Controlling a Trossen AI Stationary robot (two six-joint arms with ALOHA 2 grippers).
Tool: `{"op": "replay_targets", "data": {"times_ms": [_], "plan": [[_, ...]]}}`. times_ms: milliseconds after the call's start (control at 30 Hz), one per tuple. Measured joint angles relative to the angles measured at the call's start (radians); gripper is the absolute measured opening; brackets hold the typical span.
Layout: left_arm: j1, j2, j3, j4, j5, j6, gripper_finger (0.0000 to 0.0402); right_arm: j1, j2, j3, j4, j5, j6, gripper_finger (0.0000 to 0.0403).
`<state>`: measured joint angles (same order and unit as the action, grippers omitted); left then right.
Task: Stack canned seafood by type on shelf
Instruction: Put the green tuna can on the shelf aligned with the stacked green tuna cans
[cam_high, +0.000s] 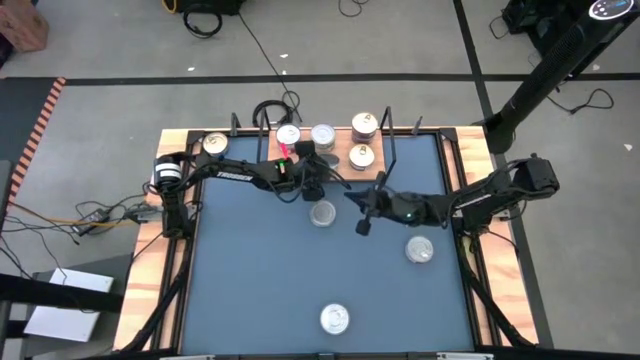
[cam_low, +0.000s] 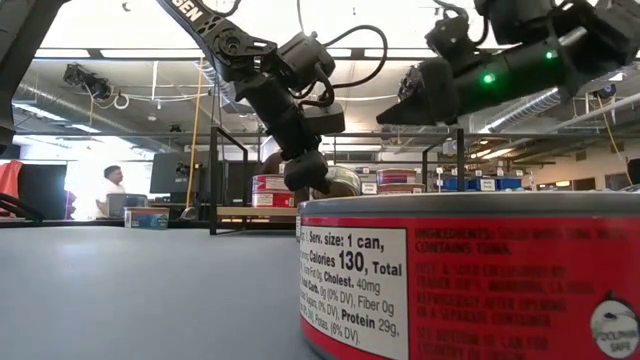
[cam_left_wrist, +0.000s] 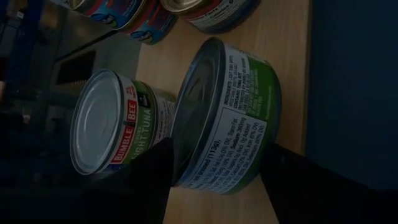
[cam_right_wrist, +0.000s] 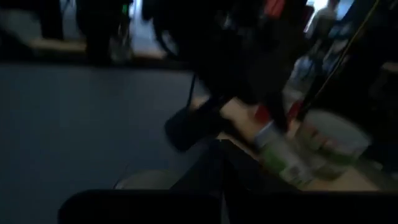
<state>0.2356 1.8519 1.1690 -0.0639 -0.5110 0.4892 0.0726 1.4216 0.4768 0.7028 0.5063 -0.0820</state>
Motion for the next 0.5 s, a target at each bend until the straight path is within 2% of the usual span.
{"op": "replay_targets", "data": {"times_ms": [100, 267, 500], "plan": [[0.000, 0.000, 0.000, 0.007, 0.000, 0.000, 0.0231, -0.030, 0.000, -0.030, 0.093, -0.002, -0.046, 0.0010], [0.000, 0.000, 0.000, 0.033, 0.028, -0.004, 0.0232, -0.090, 0.000, -0.010, 0.088, -0.060, -0.084, 0.0006], [0.000, 0.000, 0.000, 0.051, 0.043, -0.011, 0.0232, -0.161, 0.000, 0.041, 0.031, -0.052, -0.087, 0.0004]]}}
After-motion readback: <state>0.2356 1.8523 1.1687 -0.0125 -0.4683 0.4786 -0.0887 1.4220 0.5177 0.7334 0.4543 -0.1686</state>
